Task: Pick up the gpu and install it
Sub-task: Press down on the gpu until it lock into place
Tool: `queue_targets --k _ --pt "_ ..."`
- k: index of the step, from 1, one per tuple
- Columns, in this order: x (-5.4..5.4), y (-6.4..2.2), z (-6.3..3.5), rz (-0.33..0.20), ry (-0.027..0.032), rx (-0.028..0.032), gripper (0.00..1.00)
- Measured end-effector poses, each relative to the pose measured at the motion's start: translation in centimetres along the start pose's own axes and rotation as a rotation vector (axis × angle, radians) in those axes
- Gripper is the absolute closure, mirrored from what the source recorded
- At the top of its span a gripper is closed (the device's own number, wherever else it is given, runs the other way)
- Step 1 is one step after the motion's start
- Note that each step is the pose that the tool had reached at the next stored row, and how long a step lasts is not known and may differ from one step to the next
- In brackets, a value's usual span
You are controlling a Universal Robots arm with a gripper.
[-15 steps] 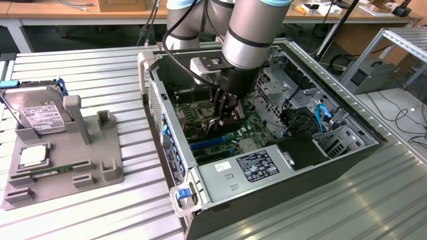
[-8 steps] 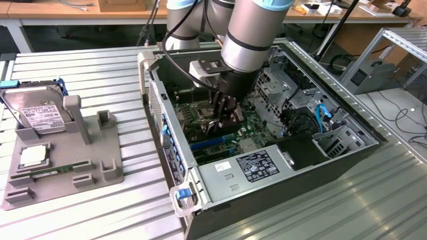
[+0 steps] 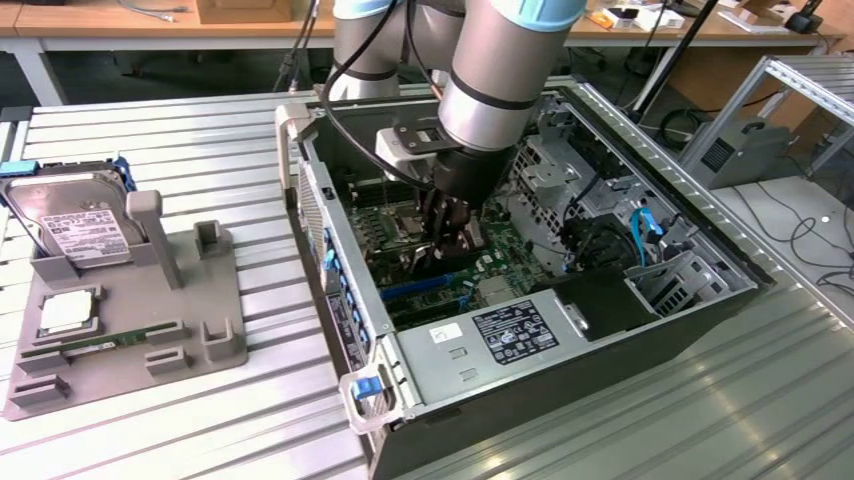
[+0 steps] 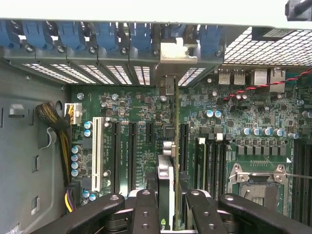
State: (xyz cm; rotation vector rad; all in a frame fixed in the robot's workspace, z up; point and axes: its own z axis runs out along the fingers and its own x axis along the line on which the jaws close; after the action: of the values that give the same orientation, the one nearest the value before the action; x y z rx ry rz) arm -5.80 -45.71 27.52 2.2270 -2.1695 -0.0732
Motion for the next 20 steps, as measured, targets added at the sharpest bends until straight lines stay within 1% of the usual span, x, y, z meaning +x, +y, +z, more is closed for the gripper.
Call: queue_targets --k 8,14,20 --pt "0.0 0.01 0.0 0.0 0.0001 0.0 0.73" --pt "0.01 0.09 0.41 0.0 -0.0001 0.0 0.73" --pt "0.04 -0.01 0.54 0.001 -0.0002 0.0001 0.73"
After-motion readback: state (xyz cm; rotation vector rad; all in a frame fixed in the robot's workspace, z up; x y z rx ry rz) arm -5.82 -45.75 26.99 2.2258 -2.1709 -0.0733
